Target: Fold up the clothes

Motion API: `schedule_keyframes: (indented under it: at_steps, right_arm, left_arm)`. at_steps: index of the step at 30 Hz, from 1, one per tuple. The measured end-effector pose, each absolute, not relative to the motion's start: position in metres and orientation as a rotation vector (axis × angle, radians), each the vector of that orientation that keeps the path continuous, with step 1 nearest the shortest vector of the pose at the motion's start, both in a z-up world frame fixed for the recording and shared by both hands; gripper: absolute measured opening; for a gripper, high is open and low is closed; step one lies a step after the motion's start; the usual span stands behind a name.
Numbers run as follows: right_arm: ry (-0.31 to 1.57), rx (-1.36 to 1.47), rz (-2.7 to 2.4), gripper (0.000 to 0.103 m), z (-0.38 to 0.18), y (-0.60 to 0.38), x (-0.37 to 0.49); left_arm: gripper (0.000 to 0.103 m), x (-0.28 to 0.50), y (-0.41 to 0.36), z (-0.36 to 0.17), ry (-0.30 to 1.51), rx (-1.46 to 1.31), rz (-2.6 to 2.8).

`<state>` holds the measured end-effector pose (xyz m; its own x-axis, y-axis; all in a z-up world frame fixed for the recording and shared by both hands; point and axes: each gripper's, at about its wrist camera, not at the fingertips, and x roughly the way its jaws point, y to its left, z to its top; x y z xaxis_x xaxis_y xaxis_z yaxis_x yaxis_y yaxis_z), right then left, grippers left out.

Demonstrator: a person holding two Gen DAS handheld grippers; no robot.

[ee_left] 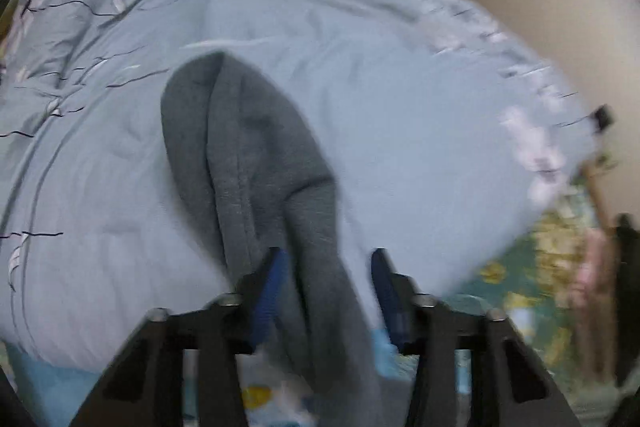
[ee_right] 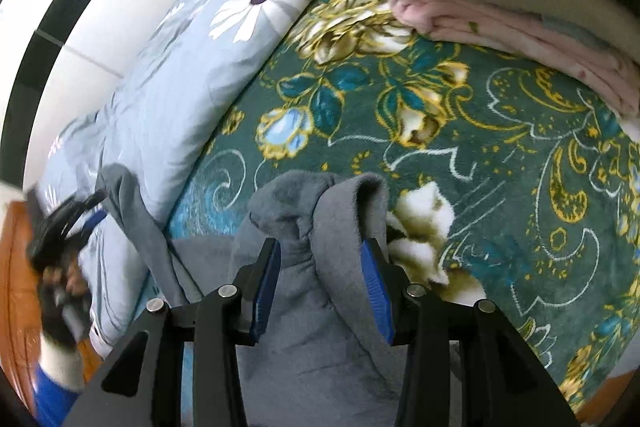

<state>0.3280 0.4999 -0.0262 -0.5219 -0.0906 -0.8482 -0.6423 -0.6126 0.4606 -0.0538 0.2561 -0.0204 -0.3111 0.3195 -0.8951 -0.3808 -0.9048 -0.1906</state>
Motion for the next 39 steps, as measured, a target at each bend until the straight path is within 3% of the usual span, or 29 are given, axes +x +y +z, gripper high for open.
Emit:
schedule_keyframes:
  at_steps: [1,4,7,12,14,20,23,26,27,28,29,30,33,39]
  right_arm:
    - [1.117,-1.297,2.203,0.043,-0.025,0.496,0.329]
    - [1.086,-1.314,2.217,0.043,-0.022,0.492,0.331]
    - [1.069,-1.321,2.217,0.043,-0.019,0.492,0.334]
    - [1.057,-1.286,2.248,0.043,-0.005,0.489,0.342]
    - [1.054,-1.275,2.265,0.043,-0.002,0.484,0.347]
    - [1.127,-1.295,2.238,0.043,-0.015,0.469,0.356]
    - [1.166,-1.298,2.227,0.043,-0.017,0.461,0.356]
    - [1.148,-1.319,2.239,0.043,-0.015,0.453,0.351]
    - [1.139,-1.325,2.241,0.043,-0.014,0.451,0.350]
    - [1.136,-1.330,2.244,0.043,-0.014,0.449,0.348]
    - [1.132,-1.335,2.246,0.043,-0.013,0.448,0.346]
    - [1.129,-1.340,2.249,0.043,-0.013,0.447,0.345]
    - [1.118,-1.354,2.257,0.043,-0.012,0.443,0.340]
    - [1.109,-1.376,2.254,0.043,-0.012,0.436,0.336]
  left_arm:
    - [0.006,-0.055,0.259,-0.027,0.110,-1.539,2.252]
    - [0.004,-0.055,0.260,-0.032,0.128,-1.540,2.292]
    - [0.004,-0.044,0.218,-0.007,-0.088,-1.490,2.299]
    - [0.003,0.001,0.095,0.046,-0.505,-1.333,2.273]
    - [0.003,0.039,0.024,0.046,-0.585,-1.340,2.308]
    - [0.004,0.112,-0.104,-0.048,-0.739,-1.761,2.294]
    - [0.006,0.141,-0.134,-0.074,-0.858,-1.877,2.211]
    - [0.006,0.149,-0.121,-0.055,-0.717,-1.841,2.234]
    - [0.013,0.148,-0.112,-0.045,-0.642,-1.812,2.247]
    - [0.021,0.142,-0.101,-0.039,-0.544,-1.783,2.268]
    - [0.042,0.134,-0.090,-0.034,-0.444,-1.752,2.287]
    - [0.055,0.127,-0.079,-0.029,-0.345,-1.719,2.302]
    - [0.058,0.102,-0.037,-0.021,-0.056,-1.635,2.317]
    - [0.058,0.048,0.052,-0.073,0.275,-1.720,2.232]
